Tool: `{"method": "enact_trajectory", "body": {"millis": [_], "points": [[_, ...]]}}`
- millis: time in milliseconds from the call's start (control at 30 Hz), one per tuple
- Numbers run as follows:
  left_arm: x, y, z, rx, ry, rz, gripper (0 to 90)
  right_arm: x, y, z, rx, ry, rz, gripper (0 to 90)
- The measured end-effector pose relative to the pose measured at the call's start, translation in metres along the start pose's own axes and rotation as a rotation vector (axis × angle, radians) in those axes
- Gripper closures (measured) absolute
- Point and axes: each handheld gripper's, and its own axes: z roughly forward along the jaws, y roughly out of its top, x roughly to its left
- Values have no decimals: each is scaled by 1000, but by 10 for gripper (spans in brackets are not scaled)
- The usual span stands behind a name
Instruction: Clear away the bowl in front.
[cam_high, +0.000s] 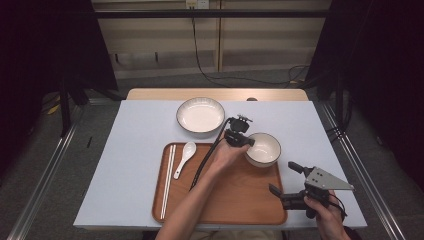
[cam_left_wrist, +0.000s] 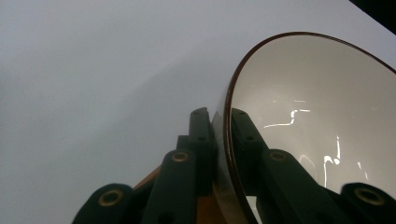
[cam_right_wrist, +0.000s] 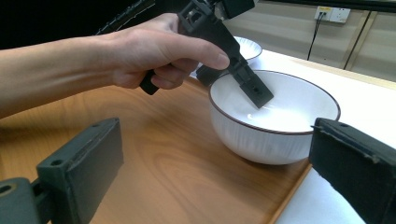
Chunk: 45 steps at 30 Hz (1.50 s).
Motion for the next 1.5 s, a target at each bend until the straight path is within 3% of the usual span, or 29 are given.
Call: {"method": "enact_trajectory", "body": {"millis": [200,233,367,467,533,667,733,800,867,1033,1100,1200,1333,1500], "points": [[2,-2,-3,-11,-22,28,781,0,0,0,-2,3,-2,30],[3,-3,-5,-4,-33,51,760,0,0,0,-1,4,1,29],[5,-4,-14,-31,-2,57,637,1,0,0,-6,4,0,30],[9,-5,-23,-65,8,18,505,1,0,0,-5,9,2,29],[12,-8,-29,-93,31,47,458,1,0,0,-5,4,0,29],[18,-13,-39,-150,46,36,278,0,1,-1,-7,3,1,30],[21,-15,-47,-195,43,56,245,-1,1,-1,-14,-4,7,29],[21,-16,-55,-210,77,72,193,-1,1,0,-10,-3,8,29],[23,-16,-63,-226,75,63,132,0,2,0,-11,-5,9,29],[29,-19,-76,-268,78,107,80,-1,2,1,-6,-13,5,29],[31,-23,-79,-292,93,91,91,-1,2,2,-4,-5,5,29],[38,-28,-83,-307,81,84,67,-1,1,2,-2,-5,3,29],[49,-32,-92,-317,122,74,51,0,1,-1,-6,-4,5,29],[65,-33,-108,-325,182,22,39,2,1,0,-7,5,-13,30]]}}
